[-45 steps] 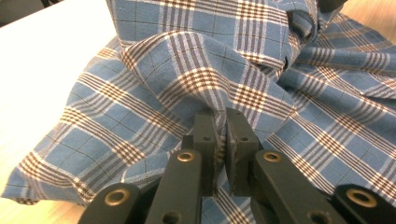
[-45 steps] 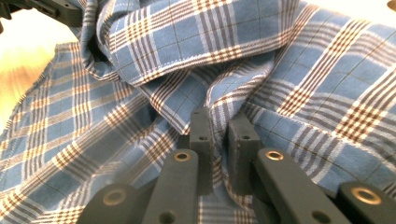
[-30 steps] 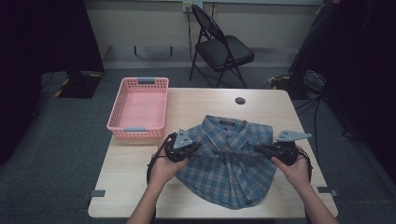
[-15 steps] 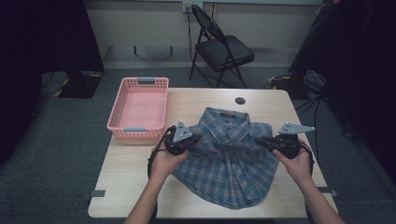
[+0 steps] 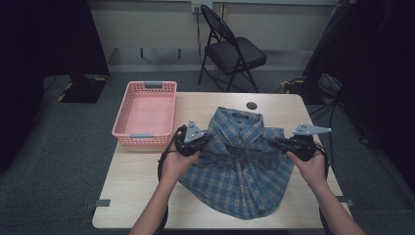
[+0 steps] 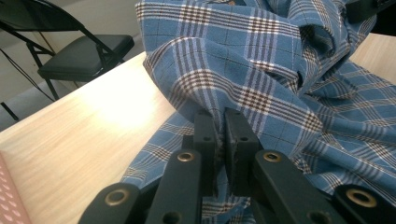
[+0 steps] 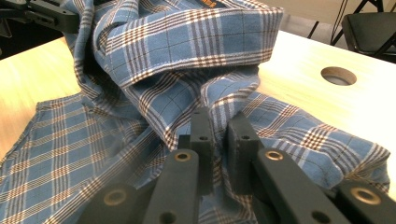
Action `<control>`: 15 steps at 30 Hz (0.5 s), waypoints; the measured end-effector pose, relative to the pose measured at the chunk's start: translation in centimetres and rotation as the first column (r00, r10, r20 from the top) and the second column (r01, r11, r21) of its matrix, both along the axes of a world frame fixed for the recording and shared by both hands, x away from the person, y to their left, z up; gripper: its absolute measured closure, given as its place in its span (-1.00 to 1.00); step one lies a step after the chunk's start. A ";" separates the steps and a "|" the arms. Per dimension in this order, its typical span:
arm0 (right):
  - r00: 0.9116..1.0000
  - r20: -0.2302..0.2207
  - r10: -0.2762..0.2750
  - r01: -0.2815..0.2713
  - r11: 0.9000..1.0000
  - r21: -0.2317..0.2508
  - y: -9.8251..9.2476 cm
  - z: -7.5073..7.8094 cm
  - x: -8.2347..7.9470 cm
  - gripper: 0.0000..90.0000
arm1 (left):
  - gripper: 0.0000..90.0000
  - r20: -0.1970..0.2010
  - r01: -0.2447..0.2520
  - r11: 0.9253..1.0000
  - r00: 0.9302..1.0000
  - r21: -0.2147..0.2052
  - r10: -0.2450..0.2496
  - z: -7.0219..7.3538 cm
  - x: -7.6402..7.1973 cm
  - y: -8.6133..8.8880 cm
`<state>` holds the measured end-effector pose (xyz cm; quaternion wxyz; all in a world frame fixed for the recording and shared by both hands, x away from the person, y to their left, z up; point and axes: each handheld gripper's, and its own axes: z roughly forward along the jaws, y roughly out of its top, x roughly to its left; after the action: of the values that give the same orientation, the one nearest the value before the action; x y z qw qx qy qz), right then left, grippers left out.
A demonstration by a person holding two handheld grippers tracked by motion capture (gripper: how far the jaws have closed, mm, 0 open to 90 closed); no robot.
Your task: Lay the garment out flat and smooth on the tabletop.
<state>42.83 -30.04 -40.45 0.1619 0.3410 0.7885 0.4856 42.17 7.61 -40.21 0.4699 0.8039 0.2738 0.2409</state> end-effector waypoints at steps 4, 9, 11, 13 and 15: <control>1.000 0.002 -0.004 0.004 1.000 -0.004 0.0 0.2 0.3 0.84 | 0.88 0.005 -0.004 1.000 1.000 -0.003 0.004 0.1 0.2 0.0; 1.000 0.009 -0.009 0.009 1.000 -0.003 0.1 0.3 0.7 0.84 | 0.88 0.007 -0.008 1.000 1.000 0.000 0.008 0.2 0.7 -0.1; 1.000 0.008 -0.012 0.012 1.000 -0.004 0.2 0.3 0.9 0.85 | 0.88 0.011 -0.008 1.000 1.000 0.002 0.008 0.3 0.9 -0.1; 1.000 0.009 -0.013 0.013 1.000 -0.007 0.3 0.3 1.1 0.85 | 0.88 0.014 -0.008 1.000 1.000 0.001 0.008 0.4 1.1 -0.3; 1.000 0.010 -0.018 0.018 1.000 0.000 0.2 0.4 1.4 0.85 | 0.88 0.020 -0.008 1.000 1.000 0.001 0.008 0.6 1.4 -0.4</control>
<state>44.27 -29.82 -40.01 0.1700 0.3457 0.7846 0.4858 43.55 7.22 -39.62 0.4710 0.8007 0.2723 0.2509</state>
